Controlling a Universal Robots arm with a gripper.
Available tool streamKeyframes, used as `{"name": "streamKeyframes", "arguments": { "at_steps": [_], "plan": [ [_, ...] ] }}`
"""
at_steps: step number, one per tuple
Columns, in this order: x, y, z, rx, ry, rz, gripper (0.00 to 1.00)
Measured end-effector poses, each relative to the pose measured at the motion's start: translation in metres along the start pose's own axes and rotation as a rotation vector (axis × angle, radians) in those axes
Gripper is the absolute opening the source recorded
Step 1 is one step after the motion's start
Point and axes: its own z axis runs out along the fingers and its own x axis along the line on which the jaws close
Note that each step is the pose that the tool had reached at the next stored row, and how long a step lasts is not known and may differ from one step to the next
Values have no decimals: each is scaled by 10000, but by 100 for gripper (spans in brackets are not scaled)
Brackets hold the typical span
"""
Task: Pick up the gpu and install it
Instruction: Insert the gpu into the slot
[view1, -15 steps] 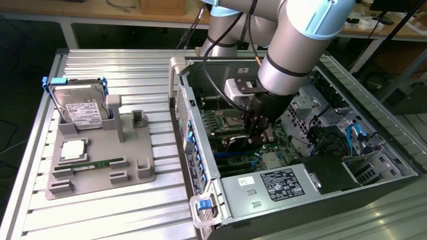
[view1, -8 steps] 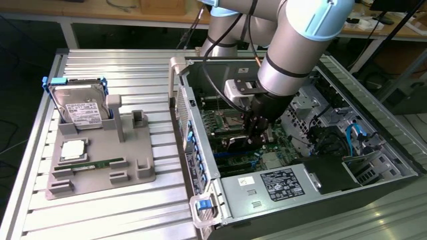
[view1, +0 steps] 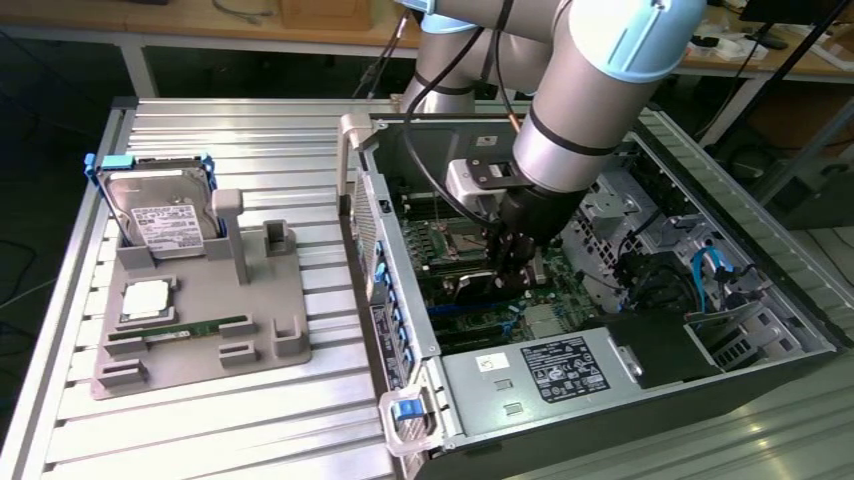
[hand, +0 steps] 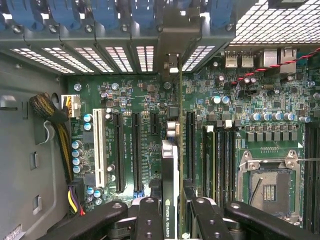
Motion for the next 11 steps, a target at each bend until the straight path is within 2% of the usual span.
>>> {"name": "streamKeyframes", "arguments": {
  "at_steps": [4, 5, 8, 11],
  "plan": [
    [0, 1, 0, 0, -1, 1, 27],
    [0, 1, 0, -10, 0, 2, 27],
    [0, -9, 1, -106, -1, 5, 27],
    [0, -9, 0, -107, 0, 5, 27]
  ]
}}
